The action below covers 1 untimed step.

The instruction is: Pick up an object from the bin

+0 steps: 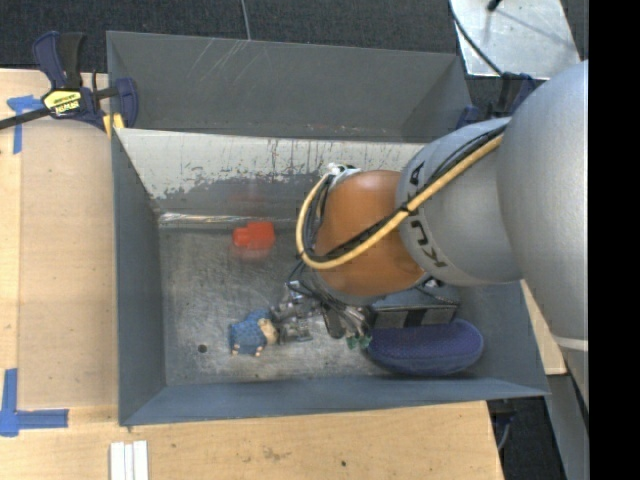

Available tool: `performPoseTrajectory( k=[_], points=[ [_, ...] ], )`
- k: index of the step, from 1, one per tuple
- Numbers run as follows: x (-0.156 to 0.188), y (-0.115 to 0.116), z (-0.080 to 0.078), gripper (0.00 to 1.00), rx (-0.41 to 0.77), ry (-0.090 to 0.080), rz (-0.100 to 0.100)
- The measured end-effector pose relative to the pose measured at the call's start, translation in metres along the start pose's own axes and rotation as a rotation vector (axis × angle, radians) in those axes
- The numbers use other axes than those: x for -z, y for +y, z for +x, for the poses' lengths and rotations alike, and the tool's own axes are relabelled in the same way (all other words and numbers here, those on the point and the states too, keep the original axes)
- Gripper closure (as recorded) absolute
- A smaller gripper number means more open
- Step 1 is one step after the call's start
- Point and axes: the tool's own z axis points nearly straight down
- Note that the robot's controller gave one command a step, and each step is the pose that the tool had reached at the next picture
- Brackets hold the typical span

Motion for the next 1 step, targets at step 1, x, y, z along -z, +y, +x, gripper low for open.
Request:
performPoseTrajectory(
  k=[1],
  points=[
    [-0.0034,0.0001,0.0047,0.00,0.000,0.016,0.000]
  ],
)
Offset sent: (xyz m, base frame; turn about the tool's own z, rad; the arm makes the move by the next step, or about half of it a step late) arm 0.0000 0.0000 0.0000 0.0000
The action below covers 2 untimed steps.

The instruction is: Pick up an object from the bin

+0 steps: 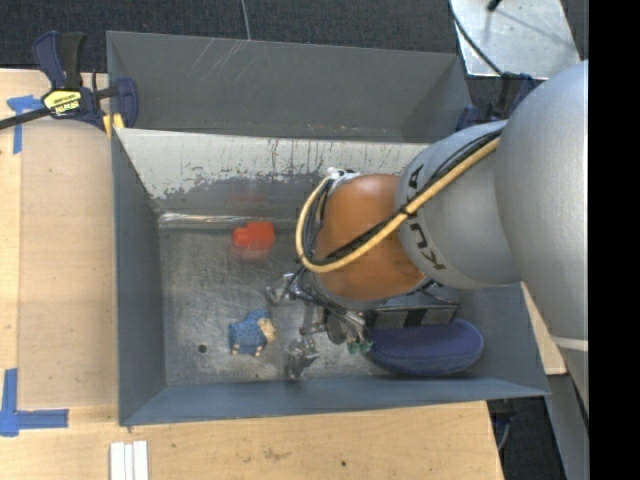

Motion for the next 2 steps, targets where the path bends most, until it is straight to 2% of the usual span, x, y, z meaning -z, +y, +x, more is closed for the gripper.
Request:
performPoseTrajectory(
  k=[1,2],
  points=[
    [-0.0001,0.0570,-0.0258,0.00,-0.084,-0.001,0.001],
    [0.0026,0.0559,-0.0291,1.00,-0.086,-0.014,-0.002]
  ],
)
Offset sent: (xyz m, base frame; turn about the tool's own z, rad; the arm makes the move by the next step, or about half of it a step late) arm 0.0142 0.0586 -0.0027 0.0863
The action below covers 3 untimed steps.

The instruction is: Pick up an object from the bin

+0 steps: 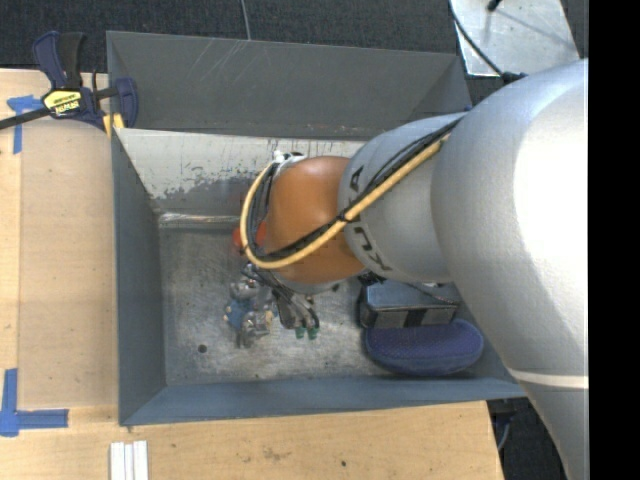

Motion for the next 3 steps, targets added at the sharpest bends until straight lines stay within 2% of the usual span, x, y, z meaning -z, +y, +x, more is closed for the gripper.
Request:
performPoseTrajectory(
  k=[1,2,3],
  points=[
    [-0.0027,-0.0002,0.0035,0.00,0.001,0.012,0.002],
    [-0.0002,0.0005,0.0003,1.00,0.000,0.001,-0.001],
    [-0.0027,-0.0002,0.0036,0.00,0.001,0.012,0.002]
  ],
)
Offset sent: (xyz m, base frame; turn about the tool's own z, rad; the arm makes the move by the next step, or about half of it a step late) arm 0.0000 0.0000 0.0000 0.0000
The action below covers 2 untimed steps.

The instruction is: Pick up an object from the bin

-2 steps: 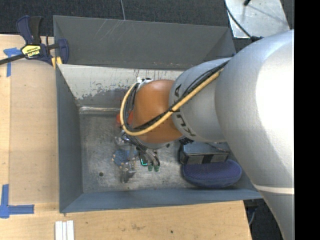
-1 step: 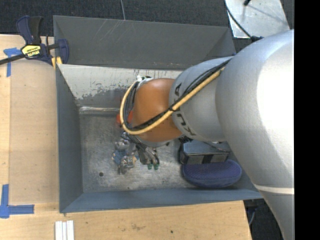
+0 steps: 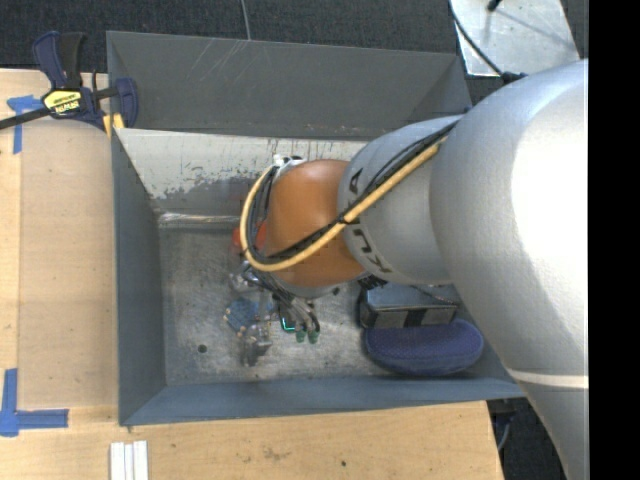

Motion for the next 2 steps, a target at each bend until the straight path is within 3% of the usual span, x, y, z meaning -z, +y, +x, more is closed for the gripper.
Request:
performPoseTrajectory(
  k=[1,2],
  points=[
    [0.003,0.001,-0.003,1.00,-0.001,-0.011,-0.002],
    [0.148,-0.008,-0.044,1.00,0.272,-0.003,0.000]
  ],
)
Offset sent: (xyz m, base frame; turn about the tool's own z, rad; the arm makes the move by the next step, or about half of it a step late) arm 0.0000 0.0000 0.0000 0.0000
